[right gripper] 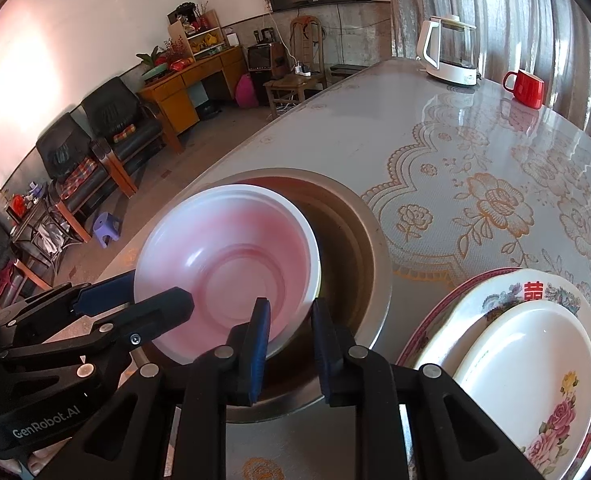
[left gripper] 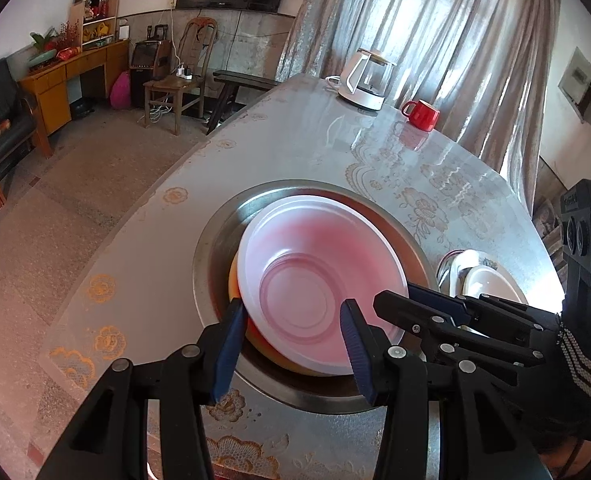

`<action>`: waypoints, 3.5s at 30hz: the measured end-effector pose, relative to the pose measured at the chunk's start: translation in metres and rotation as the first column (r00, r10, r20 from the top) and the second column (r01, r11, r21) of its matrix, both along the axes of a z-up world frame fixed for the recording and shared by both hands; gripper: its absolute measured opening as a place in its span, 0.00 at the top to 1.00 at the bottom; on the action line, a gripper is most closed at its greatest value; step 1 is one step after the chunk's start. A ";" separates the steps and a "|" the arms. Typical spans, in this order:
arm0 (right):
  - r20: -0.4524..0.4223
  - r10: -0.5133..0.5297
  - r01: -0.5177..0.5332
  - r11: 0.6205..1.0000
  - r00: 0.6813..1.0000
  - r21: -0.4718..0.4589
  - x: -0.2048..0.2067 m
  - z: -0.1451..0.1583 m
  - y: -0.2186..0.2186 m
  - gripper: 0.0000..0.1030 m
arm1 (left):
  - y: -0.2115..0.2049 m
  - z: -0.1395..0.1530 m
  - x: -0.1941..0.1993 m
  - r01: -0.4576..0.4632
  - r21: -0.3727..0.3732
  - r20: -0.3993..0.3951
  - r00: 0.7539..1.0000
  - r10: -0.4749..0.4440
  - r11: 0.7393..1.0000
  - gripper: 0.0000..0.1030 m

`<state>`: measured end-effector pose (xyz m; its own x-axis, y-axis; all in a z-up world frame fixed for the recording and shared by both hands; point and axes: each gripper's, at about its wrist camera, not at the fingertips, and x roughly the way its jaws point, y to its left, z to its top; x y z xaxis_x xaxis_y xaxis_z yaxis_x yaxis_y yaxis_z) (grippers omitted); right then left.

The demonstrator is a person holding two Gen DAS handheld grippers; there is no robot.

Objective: Organize plates and bowls
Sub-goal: 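Open both grippers and move them to the steel basin rim, then close both grippers on opposite sides of the steel basin rim, then lift the steel basin with both grippers and carry it over the plate stack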

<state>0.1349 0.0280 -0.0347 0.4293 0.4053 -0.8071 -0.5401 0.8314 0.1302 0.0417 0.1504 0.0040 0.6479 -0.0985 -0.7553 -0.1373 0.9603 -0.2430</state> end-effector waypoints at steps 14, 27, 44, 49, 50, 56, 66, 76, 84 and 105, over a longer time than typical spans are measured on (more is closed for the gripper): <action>-0.002 -0.027 0.027 0.998 1.000 0.059 -0.002 0.004 -0.016 0.76 | 0.006 0.009 -0.012 -0.021 -0.023 0.035 0.999 0.022 1.000 0.54; 0.006 -0.093 0.092 0.991 0.996 0.099 -0.002 0.008 -0.044 0.76 | 0.053 0.004 -0.026 -0.157 -0.056 0.032 0.987 0.159 0.986 0.54; -0.014 -0.090 0.091 0.994 0.996 0.063 0.003 -0.002 -0.039 0.76 | 0.046 -0.018 -0.008 -0.123 -0.031 -0.026 0.992 0.122 0.992 0.53; -0.009 -0.086 0.086 0.995 0.996 0.041 0.007 -0.003 -0.035 0.76 | 0.046 -0.018 -0.001 -0.125 -0.028 -0.026 0.992 0.125 0.992 0.54; -0.007 -0.087 0.087 0.995 0.996 0.038 0.008 -0.003 -0.034 0.76 | 0.046 -0.018 -0.001 -0.124 -0.031 -0.024 0.992 0.123 0.992 0.54; -0.012 -0.090 0.091 0.995 0.996 0.035 0.012 -0.005 -0.034 0.76 | 0.055 -0.022 0.000 -0.144 -0.057 -0.027 0.989 0.142 0.988 0.53; -0.005 -0.095 0.095 0.995 0.995 0.005 0.020 -0.008 -0.029 0.76 | 0.057 -0.028 0.010 -0.145 -0.076 -0.041 0.989 0.142 0.986 0.54; 0.008 -0.089 0.089 0.996 0.996 -0.001 0.022 -0.009 -0.028 0.76 | 0.051 -0.025 0.003 -0.084 -0.108 0.026 0.996 0.087 0.991 0.81; 0.014 -0.078 0.078 0.997 0.997 -0.002 0.022 -0.008 -0.025 0.82 | 0.049 -0.023 0.002 -0.066 -0.091 0.048 0.996 0.071 0.994 0.85; -0.007 -0.089 0.089 0.996 0.996 0.020 0.012 -0.006 -0.032 0.82 | 0.045 -0.019 -0.016 -0.053 -0.128 0.065 0.996 0.062 0.990 0.85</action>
